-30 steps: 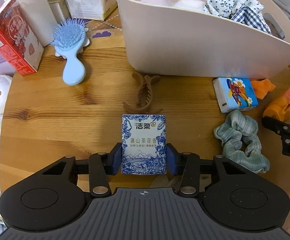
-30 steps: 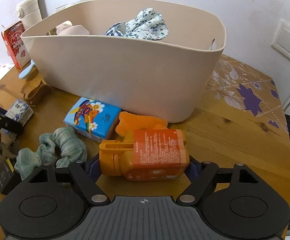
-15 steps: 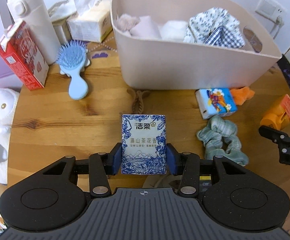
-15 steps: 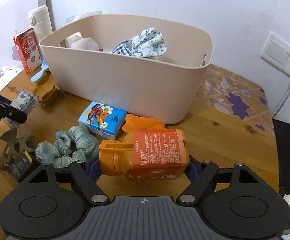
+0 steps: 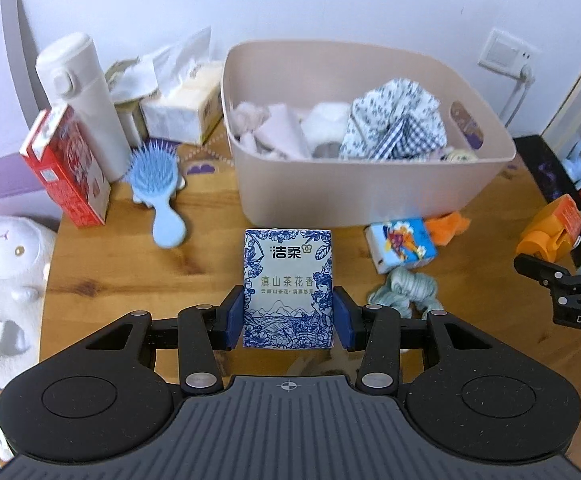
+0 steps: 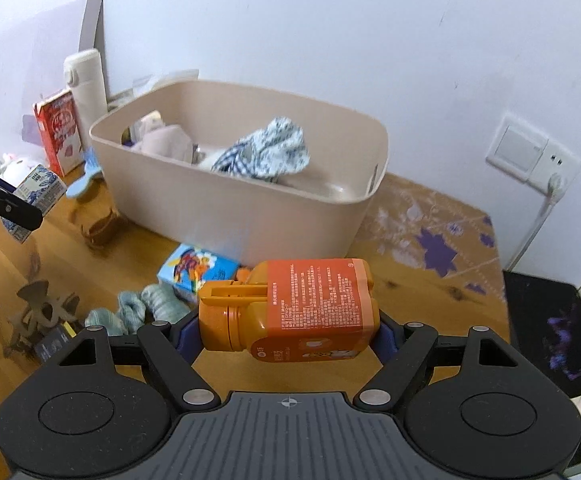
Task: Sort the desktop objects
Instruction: 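Lift the tissue pack and orange bottle and carry both over the basket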
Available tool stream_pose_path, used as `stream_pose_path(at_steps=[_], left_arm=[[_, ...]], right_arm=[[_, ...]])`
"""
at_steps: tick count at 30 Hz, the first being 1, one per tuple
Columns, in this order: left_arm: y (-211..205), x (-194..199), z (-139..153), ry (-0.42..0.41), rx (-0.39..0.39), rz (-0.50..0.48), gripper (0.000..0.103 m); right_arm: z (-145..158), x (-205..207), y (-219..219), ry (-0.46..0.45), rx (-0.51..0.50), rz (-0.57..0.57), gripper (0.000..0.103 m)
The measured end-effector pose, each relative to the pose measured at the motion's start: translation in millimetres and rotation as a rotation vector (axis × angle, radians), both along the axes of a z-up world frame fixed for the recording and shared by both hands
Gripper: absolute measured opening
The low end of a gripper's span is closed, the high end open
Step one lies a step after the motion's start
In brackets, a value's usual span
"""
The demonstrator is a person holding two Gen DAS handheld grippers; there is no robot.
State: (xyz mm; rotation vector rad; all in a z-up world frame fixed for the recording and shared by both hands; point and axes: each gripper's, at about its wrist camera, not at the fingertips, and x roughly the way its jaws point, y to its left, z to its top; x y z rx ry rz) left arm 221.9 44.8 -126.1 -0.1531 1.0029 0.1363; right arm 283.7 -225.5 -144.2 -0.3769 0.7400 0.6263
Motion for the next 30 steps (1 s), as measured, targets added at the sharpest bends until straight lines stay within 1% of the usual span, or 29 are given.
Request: stream_pose_path(at_steps=[9,17,21,25,30], left_arm=[[7.6,8.7,27.3,-0.068,0.005,-0.005,0.046],[8.9,27.9,50.9,-0.13,0.012,-0.005,0.046],[5.6,39.0,56.4,-0.146,0.021,-0.014,0.046],[2.7,52.8,57.7,-0.151,-0.002,-0.018,0.046],[-3.0,66.9,56.8,-0.171,0.009,-0.012,0.046]], right_arm=[[30.2,-0.9,0.2,-0.079,0.01,0.016,0.078],[58.5,12.0,4.9,-0.158,0.024,0.035,0.078],[65.1,23.3,12.6,-0.187,0.018,0.049,0.078],[71.5,35.7,20.5,-0.211,0.019,0.06,0.078],[75.0,48.9,26.5,-0.231,0.025,0.061,0.078]])
